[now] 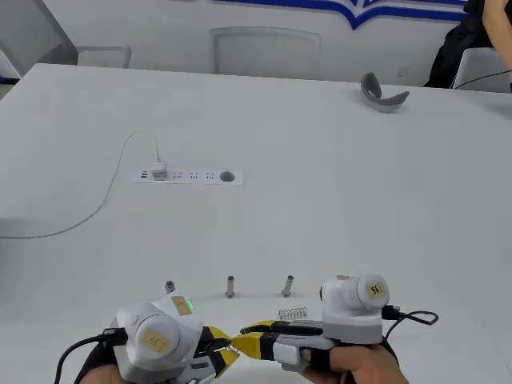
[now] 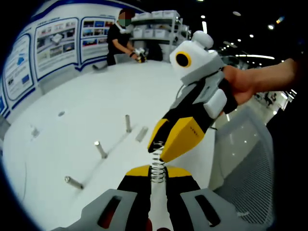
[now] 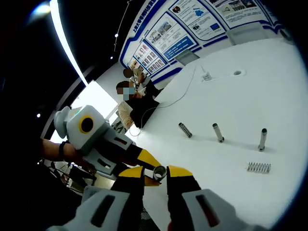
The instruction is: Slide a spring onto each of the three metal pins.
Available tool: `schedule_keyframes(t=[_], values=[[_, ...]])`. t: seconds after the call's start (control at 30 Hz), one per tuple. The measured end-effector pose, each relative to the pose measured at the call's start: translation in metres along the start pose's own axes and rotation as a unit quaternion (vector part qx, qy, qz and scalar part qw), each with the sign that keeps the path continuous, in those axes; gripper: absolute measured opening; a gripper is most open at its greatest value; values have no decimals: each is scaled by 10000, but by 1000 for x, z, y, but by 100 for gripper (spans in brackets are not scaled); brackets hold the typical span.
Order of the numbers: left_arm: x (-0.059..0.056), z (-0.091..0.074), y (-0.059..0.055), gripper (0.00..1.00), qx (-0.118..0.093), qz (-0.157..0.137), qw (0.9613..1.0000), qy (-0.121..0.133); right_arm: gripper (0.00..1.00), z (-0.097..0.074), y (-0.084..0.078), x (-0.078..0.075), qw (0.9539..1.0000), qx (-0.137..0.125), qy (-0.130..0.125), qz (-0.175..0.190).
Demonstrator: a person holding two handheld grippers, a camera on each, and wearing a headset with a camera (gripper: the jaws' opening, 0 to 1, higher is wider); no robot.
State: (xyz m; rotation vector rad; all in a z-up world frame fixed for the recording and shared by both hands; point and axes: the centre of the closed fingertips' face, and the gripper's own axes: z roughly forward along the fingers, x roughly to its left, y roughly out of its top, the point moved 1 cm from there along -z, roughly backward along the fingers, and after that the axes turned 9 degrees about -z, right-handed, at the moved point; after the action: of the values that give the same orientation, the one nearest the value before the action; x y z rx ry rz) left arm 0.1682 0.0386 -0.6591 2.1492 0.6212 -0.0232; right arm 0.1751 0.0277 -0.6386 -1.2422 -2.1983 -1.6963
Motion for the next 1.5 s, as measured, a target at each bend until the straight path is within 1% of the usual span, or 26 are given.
schedule_keyframes(t=[0.13, 0.3, 0.4, 0.47, 0.6, 0.63, 0.73, 0.8, 0.83, 0.9, 1.0, 1.07, 1.1, 1.13, 1.23, 1.27, 1.3, 1.4, 1.43, 1.5], values=[[1, -1, 2, 10, -32, 43, 10000, -25, 19, 0, 2, 1, 9999, 110, 19, -119], [2, -2, 5, 10, -85, 71, 9999, -63, 19, 0, 5, 2, 9988, 305, 79, -373], [1, -3, 8, 10, -148, 75, 9998, -121, 18, -1, 8, 2, 9974, 430, 105, -570], [0, -4, 11, 10, -184, 48, 9996, -205, 17, -2, 8, 2, 9957, 564, 128, -728], [-9, -4, 18, 10, -231, 207, 9987, -405, 17, -4, 7, 7, 9910, 796, 258, -1048], [-10, -4, 19, 10, -229, 227, 9985, -439, 16, -4, 8, 7, 9903, 810, 267, -1098], [-16, -5, 23, 10, -292, 247, 9974, -614, 15, -7, 10, 10, 9877, 909, 399, -1208], [-20, -5, 25, 10, -353, 265, 9964, -718, 15, -10, 11, 12, 9850, 1006, 504, -1306], [-22, -6, 26, 10, -379, 254, 9958, -790, 15, -12, 11, 14, 9827, 1083, 585, -1386], [-24, -6, 27, 10, -411, 266, 9952, -842, 15, -15, 11, 15, 9794, 1189, 649, -1500], [-28, -8, 30, 10, -474, 296, 9937, -972, 15, -20, 13, 19, 9709, 1400, 815, -1764], [-30, -8, 31, 10, -488, 313, 9931, -1016, 15, -22, 14, 22, 9681, 1450, 904, -1835], [-31, -9, 32, 10, -499, 323, 9928, -1037, 15, -23, 14, 25, 9648, 1524, 990, -1899], [-31, -9, 32, 10, -510, 331, 9926, -1053, 15, -24, 14, 26, 9627, 1567, 1027, -1950], [-32, -10, 34, 10, -538, 364, 9917, -1109, 15, -27, 12, 27, 9524, 1783, 1102, -2213], [-33, -10, 34, 10, -545, 378, 9914, -1128, 15, -27, 11, 27, 9504, 1837, 1124, -2246], [-34, -10, 34, 10, -548, 394, 9911, -1150, 15, -27, 11, 28, 9494, 1854, 1145, -2261], [-36, -10, 34, 10, -543, 421, 9901, -1220, 15, -28, 9, 29, 9412, 1995, 1246, -2426], [-36, -10, 34, 10, -534, 435, 9900, -1232, 15, -28, 9, 29, 9393, 2034, 1256, -2460], [-36, -10, 33, 10, -517, 472, 9897, -1250, 15, -27, 8, 29, 9370, 2068, 1289, -2503]])
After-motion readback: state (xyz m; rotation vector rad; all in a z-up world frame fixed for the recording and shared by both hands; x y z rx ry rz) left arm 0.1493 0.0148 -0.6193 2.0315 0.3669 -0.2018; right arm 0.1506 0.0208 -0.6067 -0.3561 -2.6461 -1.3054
